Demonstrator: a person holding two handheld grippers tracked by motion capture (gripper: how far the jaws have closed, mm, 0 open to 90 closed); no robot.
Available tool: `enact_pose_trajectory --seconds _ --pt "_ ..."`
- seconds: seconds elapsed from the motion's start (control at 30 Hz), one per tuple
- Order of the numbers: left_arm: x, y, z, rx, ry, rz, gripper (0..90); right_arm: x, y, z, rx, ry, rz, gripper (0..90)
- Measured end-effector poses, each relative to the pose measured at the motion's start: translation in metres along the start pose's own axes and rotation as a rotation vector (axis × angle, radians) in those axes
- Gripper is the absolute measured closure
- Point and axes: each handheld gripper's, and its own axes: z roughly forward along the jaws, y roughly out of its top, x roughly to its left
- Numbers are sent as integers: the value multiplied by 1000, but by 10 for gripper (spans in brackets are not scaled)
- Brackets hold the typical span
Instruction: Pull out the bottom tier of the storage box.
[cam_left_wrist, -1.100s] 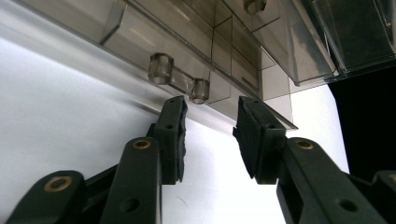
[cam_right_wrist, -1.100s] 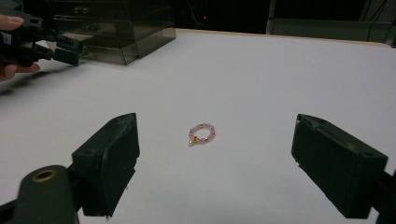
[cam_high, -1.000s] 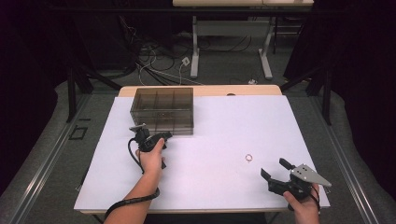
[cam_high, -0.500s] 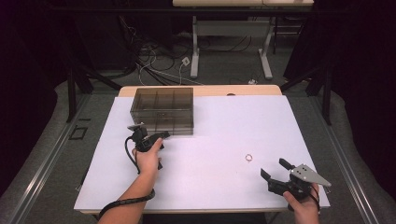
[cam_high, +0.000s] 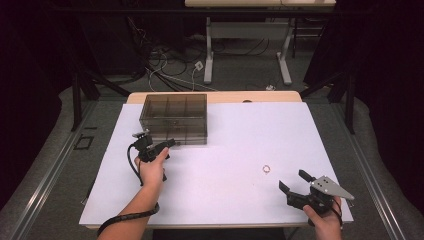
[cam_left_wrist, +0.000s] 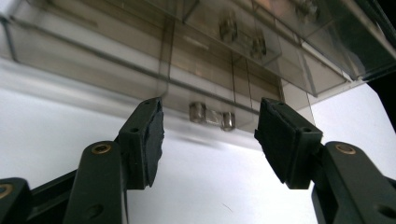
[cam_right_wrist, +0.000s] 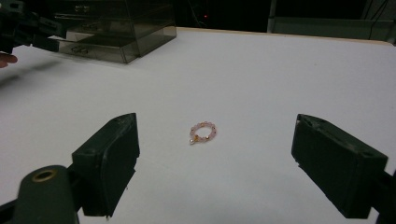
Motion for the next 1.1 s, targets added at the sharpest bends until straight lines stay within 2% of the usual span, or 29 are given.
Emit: enact_pose_trajectory --seconds 0.07,0.3,0.37,0.4,0.57,0.67,0.9,0.97,1.07,1.1 --pt "1 2 -2 -24 5 15 380 0 0 0 1 0 -1 147" --pt "7 6 -8 -32 34 41 366 0 0 0 12 2 -3 147" --pt "8 7 -10 -35 43 58 344 0 0 0 11 2 -2 147" --pt "9 8 -11 -46 55 83 315 0 0 0 11 4 -2 147" --pt "11 12 -15 -54 80 105 274 0 0 0 15 6 -8 147" --pt "11 15 -16 -56 90 136 259 0 -1 0 13 3 1 147" --pt "14 23 -18 -27 99 189 244 0 -1 0 16 5 -8 147" --pt "14 25 -19 -9 109 207 245 0 -1 0 15 5 -6 147" --pt "14 27 -19 -8 132 243 264 0 -1 0 19 2 -7 147" --pt "14 30 -20 2 151 270 265 0 -1 0 16 4 -6 147"
